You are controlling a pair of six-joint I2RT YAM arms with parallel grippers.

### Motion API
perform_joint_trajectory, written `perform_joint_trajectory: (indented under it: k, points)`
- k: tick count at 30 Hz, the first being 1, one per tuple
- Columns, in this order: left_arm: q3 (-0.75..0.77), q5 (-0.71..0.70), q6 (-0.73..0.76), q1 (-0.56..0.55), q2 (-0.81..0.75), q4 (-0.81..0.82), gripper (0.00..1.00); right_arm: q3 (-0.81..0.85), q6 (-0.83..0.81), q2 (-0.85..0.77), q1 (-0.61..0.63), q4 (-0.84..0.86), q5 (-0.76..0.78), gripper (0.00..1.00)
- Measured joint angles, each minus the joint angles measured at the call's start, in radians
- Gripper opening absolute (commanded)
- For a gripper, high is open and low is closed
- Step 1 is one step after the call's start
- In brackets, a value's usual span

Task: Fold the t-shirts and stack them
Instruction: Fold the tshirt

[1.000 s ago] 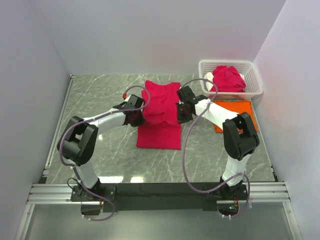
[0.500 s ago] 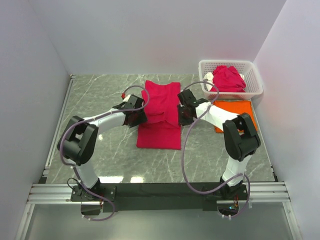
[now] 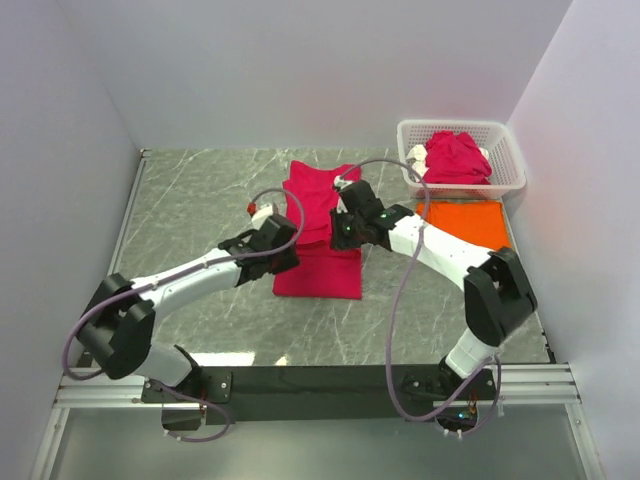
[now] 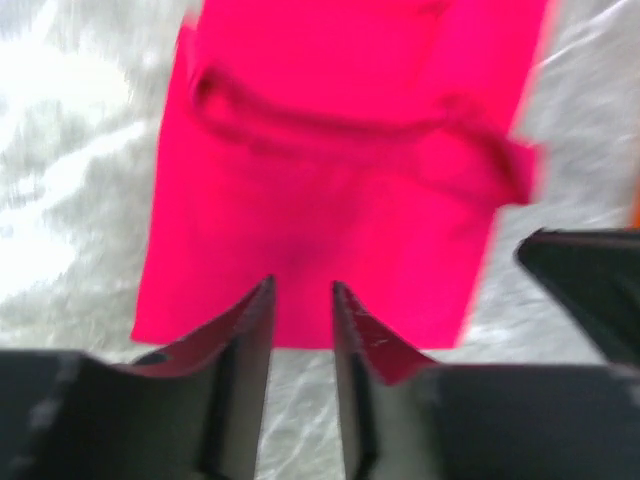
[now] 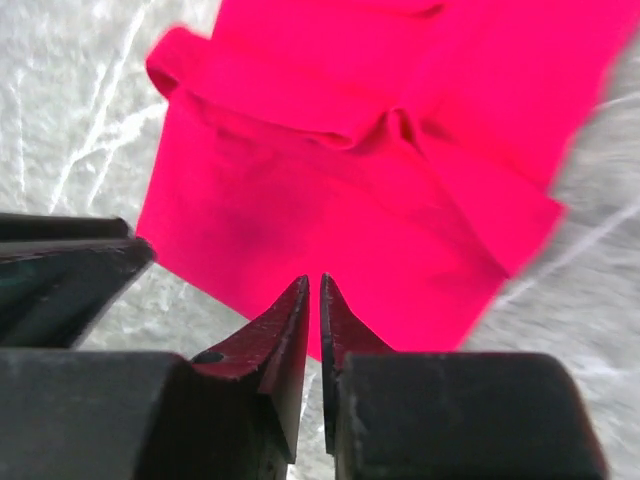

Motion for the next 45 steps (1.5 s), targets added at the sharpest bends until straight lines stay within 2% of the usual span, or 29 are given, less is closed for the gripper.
perform_joint_trajectory:
  k: [3,10,18,22,28,31,34,38,39,42,45]
  points:
    - [-0.051,0.016,-0.025,-0.010,0.048,0.013,0.27,-0.006,0.002,0.061,0.003,0.024,-0.040,0.10]
    - [-0.066,0.057,-0.050,-0.016,0.196,0.054,0.24,-0.007,0.002,0.206,0.003,0.063,-0.100,0.08]
    - [-0.069,0.071,-0.056,-0.018,0.216,0.089,0.22,0.071,-0.010,0.319,-0.026,0.051,-0.080,0.10]
    - [-0.072,0.077,-0.056,-0.018,0.219,0.104,0.22,0.184,-0.009,0.375,-0.095,0.055,-0.044,0.13]
    - [-0.072,0.078,-0.055,-0.022,0.220,0.107,0.22,0.469,0.002,0.504,-0.209,0.024,0.002,0.17]
    - [-0.072,0.080,-0.059,-0.022,0.220,0.104,0.22,0.516,0.006,0.510,-0.234,0.021,0.008,0.20]
    - [-0.078,0.097,-0.083,-0.028,0.215,0.099,0.22,0.434,0.022,0.442,-0.233,0.032,-0.014,0.23]
    - [-0.140,0.130,-0.144,-0.061,0.155,0.093,0.30,0.127,0.079,0.204,-0.226,0.083,-0.111,0.34]
    - [-0.154,0.136,-0.157,-0.072,0.134,0.080,0.37,0.066,0.088,0.149,-0.224,0.093,-0.138,0.35]
    - [-0.190,0.145,-0.186,-0.099,0.057,0.007,0.48,-0.141,0.127,-0.041,-0.217,0.155,-0.239,0.35]
    - [-0.201,0.139,-0.203,-0.105,-0.033,-0.075,0.53,-0.307,0.160,-0.172,-0.210,0.230,-0.343,0.31]
